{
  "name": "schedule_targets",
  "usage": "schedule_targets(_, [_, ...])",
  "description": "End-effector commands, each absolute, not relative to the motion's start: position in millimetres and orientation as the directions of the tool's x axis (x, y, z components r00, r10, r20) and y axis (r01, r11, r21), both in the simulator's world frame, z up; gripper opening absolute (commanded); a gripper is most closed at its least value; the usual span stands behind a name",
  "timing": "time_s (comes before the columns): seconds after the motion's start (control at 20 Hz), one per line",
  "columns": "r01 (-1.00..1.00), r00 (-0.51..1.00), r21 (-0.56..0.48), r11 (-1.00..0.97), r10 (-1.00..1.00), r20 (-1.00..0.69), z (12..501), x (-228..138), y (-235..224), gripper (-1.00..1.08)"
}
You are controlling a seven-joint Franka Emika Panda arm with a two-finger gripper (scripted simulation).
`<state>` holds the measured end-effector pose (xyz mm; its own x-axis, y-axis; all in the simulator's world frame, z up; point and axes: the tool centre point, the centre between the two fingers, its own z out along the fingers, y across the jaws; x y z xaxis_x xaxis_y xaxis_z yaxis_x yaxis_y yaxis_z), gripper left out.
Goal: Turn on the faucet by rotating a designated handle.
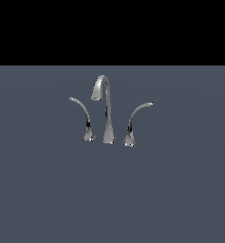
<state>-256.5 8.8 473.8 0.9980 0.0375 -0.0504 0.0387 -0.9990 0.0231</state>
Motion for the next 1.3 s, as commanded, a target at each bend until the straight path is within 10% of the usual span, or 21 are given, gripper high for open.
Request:
schedule_targets(0.0, [0.039, 0.998, 0.023, -0.999, 0.038, -0.050, 473.8, -256.5, 8.8, -1.00])
schedule_targets(1.25, [-0.341, 0.939, 0.024, -0.940, -0.342, -0.039, 406.9, -188.4, 33.2, -1.00])
